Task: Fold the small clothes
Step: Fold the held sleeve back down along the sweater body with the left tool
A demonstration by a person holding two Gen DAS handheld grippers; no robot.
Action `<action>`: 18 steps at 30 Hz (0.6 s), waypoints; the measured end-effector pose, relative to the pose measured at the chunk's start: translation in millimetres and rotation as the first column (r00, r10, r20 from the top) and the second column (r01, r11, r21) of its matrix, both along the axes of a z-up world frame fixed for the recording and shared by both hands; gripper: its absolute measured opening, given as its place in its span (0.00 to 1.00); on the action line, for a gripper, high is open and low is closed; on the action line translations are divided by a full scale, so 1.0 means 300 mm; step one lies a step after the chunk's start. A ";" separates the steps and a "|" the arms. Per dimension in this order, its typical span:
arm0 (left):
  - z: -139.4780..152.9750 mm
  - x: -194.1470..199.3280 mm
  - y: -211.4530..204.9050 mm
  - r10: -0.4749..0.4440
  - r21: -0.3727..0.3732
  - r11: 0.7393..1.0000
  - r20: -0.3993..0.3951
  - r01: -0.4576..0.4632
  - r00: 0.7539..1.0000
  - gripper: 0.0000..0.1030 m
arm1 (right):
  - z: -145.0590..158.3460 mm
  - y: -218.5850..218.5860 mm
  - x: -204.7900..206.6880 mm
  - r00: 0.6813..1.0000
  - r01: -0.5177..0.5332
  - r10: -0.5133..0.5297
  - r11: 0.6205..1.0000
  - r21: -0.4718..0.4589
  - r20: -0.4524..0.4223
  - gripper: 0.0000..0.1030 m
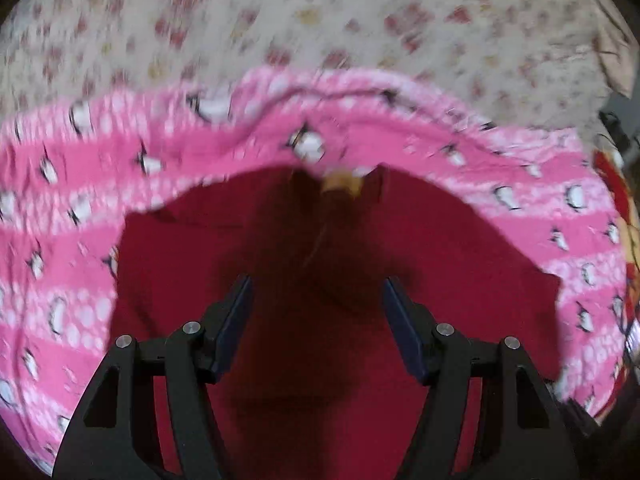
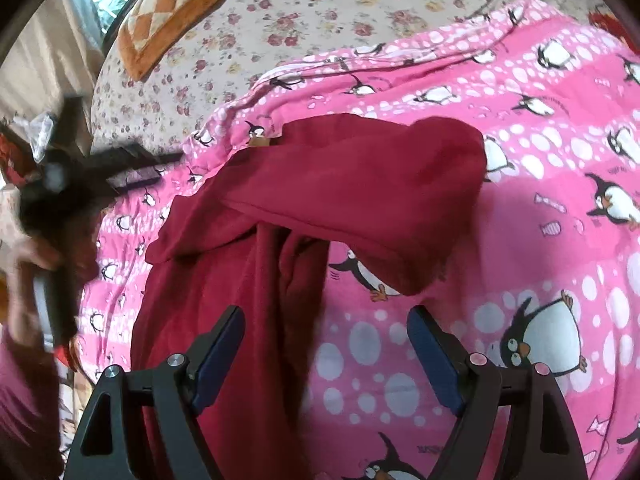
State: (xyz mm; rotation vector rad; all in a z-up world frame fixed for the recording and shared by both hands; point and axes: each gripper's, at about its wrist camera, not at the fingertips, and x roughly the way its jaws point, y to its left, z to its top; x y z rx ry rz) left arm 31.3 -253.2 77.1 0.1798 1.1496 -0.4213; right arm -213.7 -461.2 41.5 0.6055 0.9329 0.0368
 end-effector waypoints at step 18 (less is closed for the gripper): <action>0.123 0.002 -0.078 -0.072 -0.148 0.986 0.059 0.080 0.996 0.03 | 0.022 -0.046 -0.042 0.999 0.033 -0.034 0.999 0.008 0.035 0.79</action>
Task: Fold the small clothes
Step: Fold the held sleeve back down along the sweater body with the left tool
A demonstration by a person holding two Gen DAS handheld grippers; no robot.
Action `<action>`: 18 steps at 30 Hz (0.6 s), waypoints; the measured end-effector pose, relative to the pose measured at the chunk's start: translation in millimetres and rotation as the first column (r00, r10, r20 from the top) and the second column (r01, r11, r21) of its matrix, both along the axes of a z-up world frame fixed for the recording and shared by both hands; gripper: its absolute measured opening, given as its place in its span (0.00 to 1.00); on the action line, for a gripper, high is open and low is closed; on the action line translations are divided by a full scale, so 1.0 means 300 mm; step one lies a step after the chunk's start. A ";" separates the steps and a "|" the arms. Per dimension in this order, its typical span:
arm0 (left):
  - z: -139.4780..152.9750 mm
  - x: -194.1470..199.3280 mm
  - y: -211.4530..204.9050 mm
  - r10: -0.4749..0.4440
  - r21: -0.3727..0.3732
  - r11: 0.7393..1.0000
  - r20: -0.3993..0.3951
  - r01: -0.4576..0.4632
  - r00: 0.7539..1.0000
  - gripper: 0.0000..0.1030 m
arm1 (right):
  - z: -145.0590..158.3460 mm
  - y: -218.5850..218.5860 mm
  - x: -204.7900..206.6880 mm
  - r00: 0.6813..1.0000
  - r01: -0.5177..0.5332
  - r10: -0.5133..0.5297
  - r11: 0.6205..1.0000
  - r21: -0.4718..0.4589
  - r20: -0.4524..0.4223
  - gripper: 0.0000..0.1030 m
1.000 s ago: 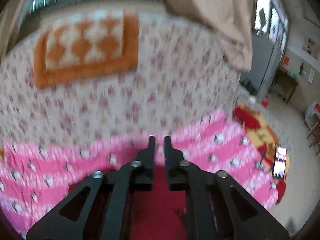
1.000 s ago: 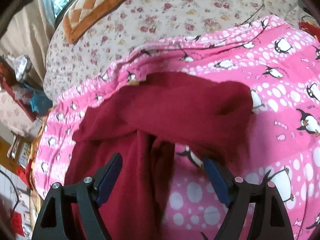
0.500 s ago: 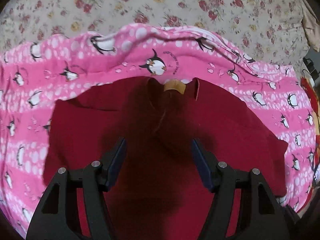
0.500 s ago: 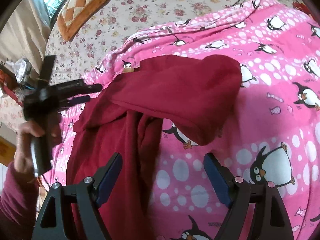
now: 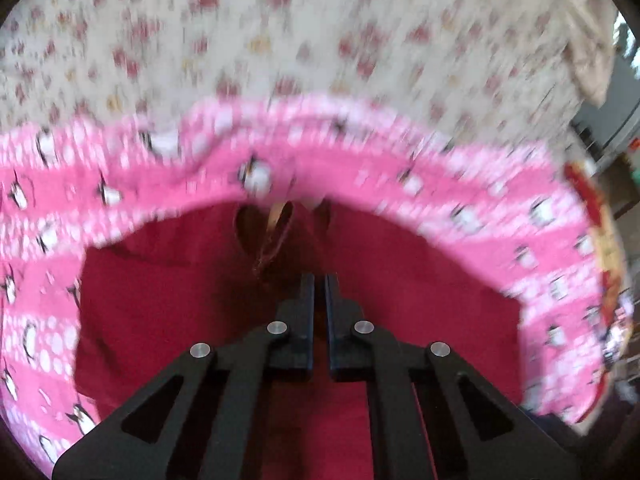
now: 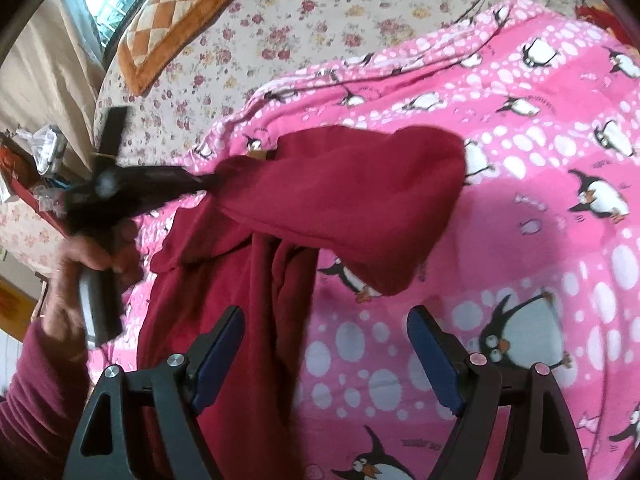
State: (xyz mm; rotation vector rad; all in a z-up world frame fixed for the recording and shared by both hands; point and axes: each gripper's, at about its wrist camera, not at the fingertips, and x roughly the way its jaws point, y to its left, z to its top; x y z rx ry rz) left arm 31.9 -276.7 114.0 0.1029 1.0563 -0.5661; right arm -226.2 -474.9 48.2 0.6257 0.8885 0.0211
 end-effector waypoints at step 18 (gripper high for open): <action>0.567 -0.092 0.165 0.075 -0.212 0.977 0.282 -0.014 0.956 0.03 | 0.002 0.062 0.151 0.999 0.041 -0.041 0.994 -0.100 0.003 0.79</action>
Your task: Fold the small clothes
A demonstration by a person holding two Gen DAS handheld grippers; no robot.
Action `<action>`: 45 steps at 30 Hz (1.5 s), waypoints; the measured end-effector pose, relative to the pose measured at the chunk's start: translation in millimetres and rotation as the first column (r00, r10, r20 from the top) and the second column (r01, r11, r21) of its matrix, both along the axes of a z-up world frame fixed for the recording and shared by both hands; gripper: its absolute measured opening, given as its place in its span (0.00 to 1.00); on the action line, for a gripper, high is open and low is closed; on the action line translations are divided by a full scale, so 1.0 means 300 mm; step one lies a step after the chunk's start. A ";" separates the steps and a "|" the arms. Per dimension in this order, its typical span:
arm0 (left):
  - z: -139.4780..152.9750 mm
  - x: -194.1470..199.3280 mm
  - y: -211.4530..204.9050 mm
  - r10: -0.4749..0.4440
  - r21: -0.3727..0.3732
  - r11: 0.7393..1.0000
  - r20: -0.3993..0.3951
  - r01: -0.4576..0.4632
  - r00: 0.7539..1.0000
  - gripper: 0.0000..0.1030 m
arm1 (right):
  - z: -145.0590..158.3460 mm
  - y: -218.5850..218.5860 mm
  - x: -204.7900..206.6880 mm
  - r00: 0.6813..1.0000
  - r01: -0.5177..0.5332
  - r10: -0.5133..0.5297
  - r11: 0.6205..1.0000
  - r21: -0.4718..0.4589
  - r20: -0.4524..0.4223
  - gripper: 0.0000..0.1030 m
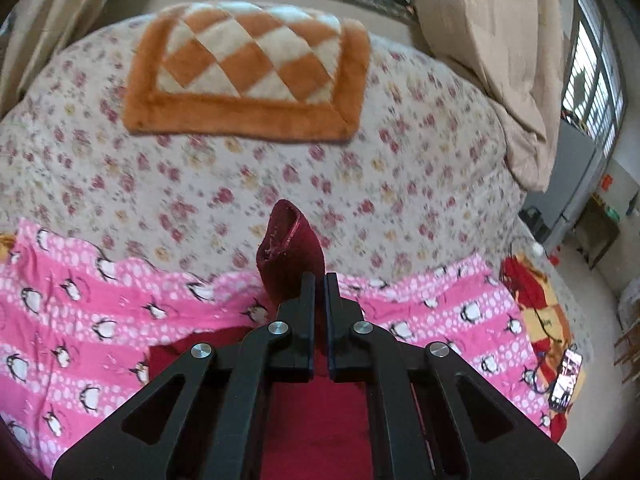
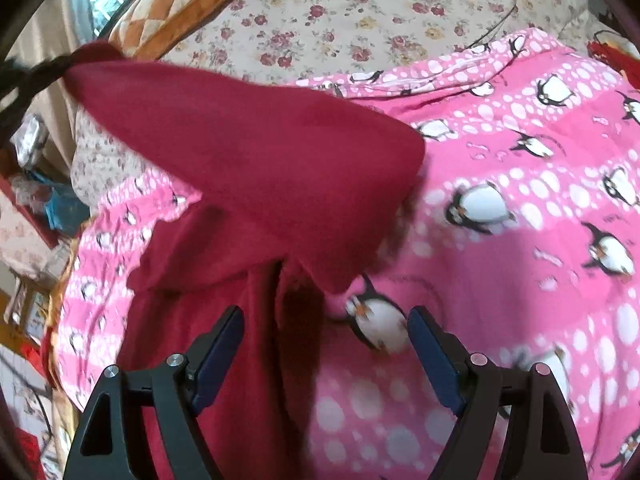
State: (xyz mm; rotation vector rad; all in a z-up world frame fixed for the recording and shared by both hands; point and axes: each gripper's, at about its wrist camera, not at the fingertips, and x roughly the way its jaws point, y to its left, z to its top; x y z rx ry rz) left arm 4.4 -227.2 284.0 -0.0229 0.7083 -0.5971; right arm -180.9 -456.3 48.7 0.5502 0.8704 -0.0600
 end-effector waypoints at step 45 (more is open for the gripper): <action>-0.704 0.133 0.303 0.117 0.250 0.966 -0.218 -0.060 0.969 0.04 | 0.028 -0.094 0.025 0.995 0.088 -0.092 0.993 -0.081 -0.042 0.77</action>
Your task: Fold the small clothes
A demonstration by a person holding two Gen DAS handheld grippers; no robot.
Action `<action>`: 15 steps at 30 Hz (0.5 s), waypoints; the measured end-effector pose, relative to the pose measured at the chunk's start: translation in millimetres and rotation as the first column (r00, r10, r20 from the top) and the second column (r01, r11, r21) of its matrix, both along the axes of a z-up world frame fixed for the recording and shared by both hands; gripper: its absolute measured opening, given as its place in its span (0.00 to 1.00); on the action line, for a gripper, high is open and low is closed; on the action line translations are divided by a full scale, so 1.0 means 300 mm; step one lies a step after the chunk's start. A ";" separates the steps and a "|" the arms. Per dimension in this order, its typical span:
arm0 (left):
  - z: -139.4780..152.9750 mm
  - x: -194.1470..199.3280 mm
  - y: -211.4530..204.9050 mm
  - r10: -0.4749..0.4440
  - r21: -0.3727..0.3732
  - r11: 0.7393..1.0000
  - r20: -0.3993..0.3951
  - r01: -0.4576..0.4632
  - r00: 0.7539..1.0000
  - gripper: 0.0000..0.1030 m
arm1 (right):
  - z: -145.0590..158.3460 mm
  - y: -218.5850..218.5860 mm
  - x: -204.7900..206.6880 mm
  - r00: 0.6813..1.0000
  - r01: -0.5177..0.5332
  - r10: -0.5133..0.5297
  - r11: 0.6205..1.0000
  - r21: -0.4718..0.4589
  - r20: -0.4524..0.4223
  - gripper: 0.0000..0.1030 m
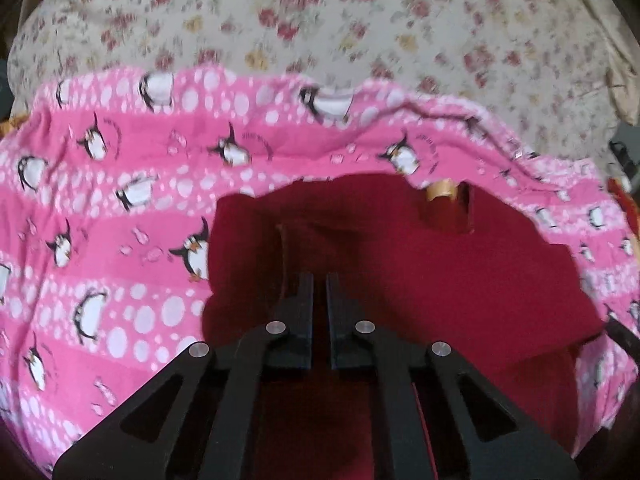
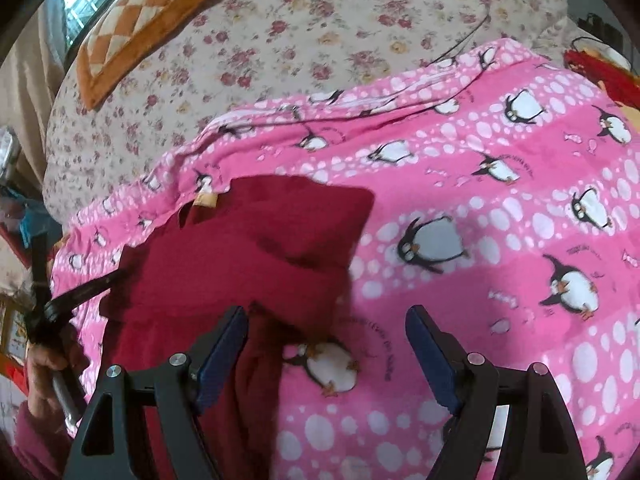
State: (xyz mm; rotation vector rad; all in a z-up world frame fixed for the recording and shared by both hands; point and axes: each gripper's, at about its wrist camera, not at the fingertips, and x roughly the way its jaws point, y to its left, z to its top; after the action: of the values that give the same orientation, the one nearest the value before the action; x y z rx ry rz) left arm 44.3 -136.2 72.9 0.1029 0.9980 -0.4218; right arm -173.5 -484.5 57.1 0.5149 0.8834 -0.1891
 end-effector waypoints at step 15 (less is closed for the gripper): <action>0.014 -0.063 0.096 0.075 -0.047 0.996 -0.005 -0.075 0.997 0.01 | -0.130 -0.087 0.326 0.997 -0.033 0.037 0.997 0.070 -0.060 0.28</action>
State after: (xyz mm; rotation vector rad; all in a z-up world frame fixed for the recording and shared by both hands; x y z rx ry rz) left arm 25.3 -107.4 77.3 0.0220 0.9912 -0.3768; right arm -75.8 -510.7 18.0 0.5594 0.9610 -0.1433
